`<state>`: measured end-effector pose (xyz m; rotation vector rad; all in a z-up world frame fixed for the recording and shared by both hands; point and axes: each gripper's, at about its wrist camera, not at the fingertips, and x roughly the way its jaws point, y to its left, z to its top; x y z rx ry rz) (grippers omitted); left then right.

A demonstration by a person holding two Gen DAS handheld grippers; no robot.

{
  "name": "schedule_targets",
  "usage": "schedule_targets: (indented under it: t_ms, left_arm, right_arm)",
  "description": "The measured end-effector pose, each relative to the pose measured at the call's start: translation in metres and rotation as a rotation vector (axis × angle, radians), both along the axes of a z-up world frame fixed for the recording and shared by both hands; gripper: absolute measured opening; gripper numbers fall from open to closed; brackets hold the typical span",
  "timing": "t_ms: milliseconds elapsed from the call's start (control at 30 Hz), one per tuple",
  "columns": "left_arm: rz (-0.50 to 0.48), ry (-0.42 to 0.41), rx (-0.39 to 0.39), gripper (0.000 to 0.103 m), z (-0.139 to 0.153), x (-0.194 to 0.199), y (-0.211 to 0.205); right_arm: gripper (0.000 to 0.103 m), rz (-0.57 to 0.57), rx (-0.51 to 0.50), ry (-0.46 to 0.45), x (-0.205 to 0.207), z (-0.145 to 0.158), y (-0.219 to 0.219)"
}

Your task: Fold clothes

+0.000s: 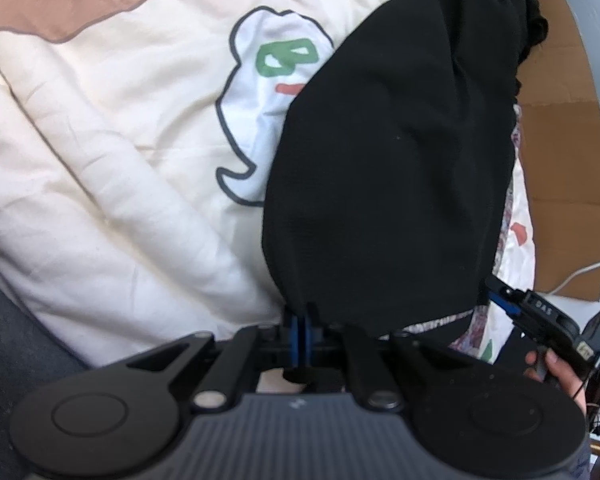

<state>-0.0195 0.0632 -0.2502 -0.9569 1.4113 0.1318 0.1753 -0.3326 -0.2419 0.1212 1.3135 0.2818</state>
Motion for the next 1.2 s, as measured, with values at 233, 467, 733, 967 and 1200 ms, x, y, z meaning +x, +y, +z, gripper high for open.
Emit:
schedule_targets:
  t_ms: [233,467,733,967,1200]
  left_arm:
    - [-0.008,0.000,0.010,0.004,0.001,0.004,-0.006]
    - [-0.025,-0.024,0.017,0.004,0.012,0.009,-0.009]
    - [-0.050,-0.061,0.024,0.004,0.026,0.012,-0.015]
    - [-0.077,-0.103,0.018,0.003,0.044,0.018,-0.014]
    - [-0.110,-0.129,0.014,0.003,0.055,0.025,-0.026]
  right_arm:
    - [0.036,-0.014,-0.069,0.034,0.002,-0.012,0.002]
    - [0.008,-0.014,-0.051,0.015,-0.003,-0.006,0.000]
    - [0.006,-0.007,-0.058,0.012,-0.009,0.018,-0.007]
    - [0.005,-0.032,-0.091,0.026,-0.013,0.039,-0.022]
    - [0.005,-0.064,-0.107,0.039,-0.025,0.051,-0.047]
